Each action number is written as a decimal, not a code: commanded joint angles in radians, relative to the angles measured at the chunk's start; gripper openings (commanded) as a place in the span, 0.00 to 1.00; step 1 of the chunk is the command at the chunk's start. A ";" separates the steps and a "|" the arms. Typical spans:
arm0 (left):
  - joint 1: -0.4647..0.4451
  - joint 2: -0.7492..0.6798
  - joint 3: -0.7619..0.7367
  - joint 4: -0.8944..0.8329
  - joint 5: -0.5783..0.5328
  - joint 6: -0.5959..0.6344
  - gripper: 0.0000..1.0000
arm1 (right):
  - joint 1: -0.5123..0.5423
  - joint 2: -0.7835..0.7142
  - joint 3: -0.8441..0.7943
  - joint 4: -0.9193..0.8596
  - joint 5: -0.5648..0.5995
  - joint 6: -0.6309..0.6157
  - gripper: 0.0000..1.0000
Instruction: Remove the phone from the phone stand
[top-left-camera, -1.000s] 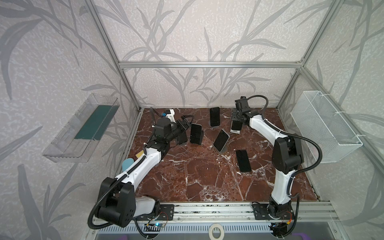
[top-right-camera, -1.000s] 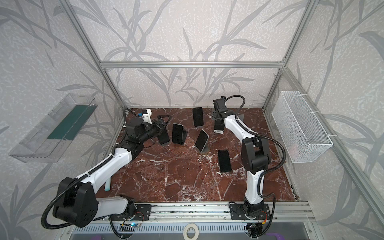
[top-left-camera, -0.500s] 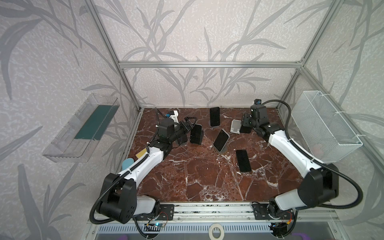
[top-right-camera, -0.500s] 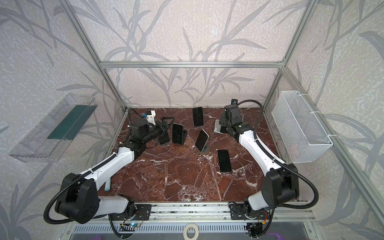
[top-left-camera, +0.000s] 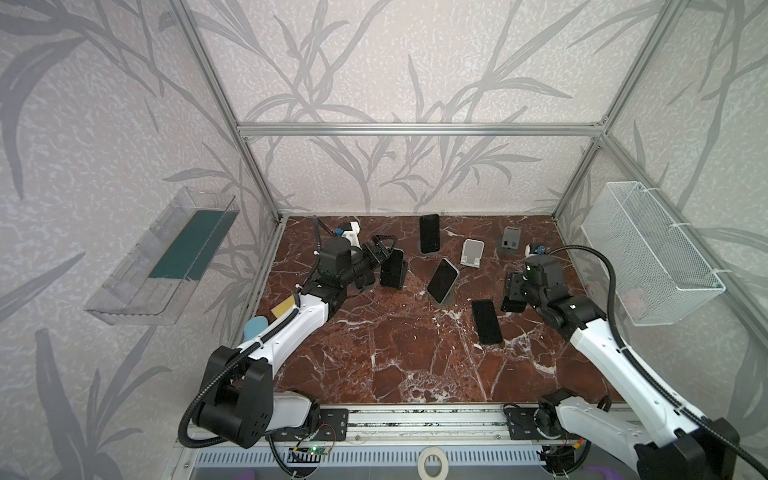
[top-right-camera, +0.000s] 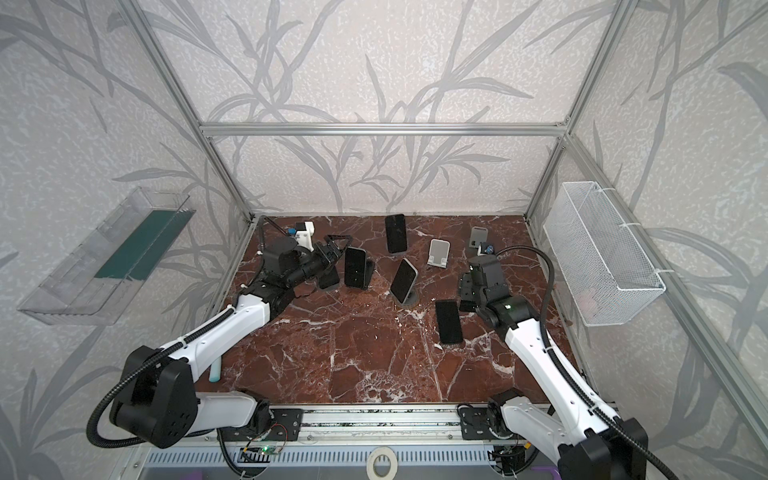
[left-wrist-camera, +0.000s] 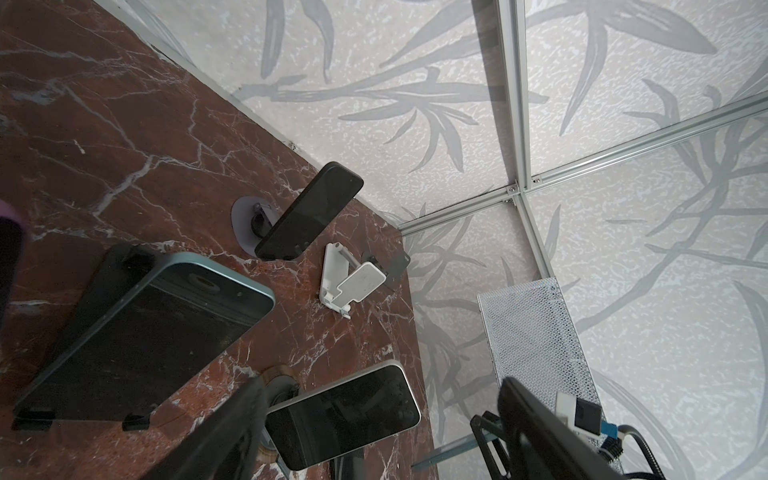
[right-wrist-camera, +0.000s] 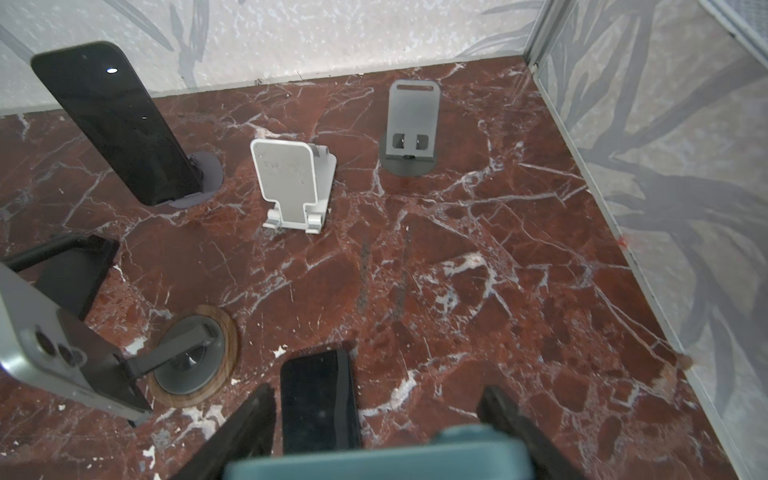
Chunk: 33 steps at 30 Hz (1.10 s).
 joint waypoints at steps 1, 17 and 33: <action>-0.001 0.006 0.005 0.019 0.027 -0.018 0.87 | -0.009 -0.051 -0.029 -0.014 0.080 -0.010 0.64; -0.001 -0.080 0.009 -0.018 -0.007 0.009 0.87 | -0.135 -0.092 -0.037 -0.143 -0.034 -0.081 0.65; -0.001 -0.095 -0.001 -0.040 -0.048 0.022 0.87 | -0.157 0.016 0.028 -0.189 -0.038 -0.103 0.65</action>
